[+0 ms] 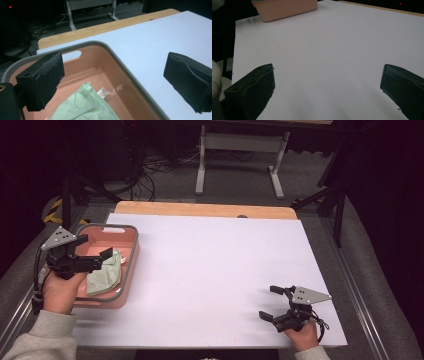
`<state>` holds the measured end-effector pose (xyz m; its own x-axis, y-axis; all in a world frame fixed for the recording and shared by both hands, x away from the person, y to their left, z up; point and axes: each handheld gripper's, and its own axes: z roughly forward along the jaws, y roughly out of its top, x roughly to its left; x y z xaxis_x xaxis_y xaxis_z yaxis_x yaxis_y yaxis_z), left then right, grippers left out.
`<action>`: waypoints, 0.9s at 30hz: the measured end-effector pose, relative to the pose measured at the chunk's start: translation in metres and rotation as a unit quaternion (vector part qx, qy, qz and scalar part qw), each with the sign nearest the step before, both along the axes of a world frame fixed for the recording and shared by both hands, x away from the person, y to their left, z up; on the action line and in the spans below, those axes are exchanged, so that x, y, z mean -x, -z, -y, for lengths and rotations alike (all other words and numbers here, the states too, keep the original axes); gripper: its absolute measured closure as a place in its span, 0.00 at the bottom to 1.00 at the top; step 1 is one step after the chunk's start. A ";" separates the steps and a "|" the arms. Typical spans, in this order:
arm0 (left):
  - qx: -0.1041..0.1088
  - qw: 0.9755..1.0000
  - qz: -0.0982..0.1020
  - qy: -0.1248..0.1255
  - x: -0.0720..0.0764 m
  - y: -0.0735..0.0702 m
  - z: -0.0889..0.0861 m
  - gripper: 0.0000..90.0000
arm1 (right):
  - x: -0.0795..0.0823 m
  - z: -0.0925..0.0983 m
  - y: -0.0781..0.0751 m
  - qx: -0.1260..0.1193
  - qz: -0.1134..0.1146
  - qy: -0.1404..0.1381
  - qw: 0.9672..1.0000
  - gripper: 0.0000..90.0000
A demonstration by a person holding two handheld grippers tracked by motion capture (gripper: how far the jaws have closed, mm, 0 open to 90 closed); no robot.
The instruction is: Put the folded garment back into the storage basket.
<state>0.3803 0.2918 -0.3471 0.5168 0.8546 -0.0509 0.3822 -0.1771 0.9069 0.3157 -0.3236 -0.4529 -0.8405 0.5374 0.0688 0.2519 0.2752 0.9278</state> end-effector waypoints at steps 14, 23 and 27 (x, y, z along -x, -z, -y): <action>0.027 0.997 0.039 0.067 0.018 -0.020 0.029 0.04 | 0.000 0.000 0.000 -0.002 0.000 0.000 1.000 0.00; 0.032 0.992 0.049 0.113 0.024 -0.024 0.049 0.03 | 0.000 0.000 0.000 -0.002 0.000 0.000 1.000 0.00; 0.039 0.989 0.057 0.128 0.027 -0.025 0.058 0.03 | 0.000 0.000 0.000 -0.002 0.001 -0.001 1.000 0.00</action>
<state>0.3532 0.2337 -0.3220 0.7225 0.6902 -0.0409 0.2287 -0.1828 0.9562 0.3154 -0.3240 -0.4526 -0.8415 0.5358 0.0699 0.2498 0.2710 0.9296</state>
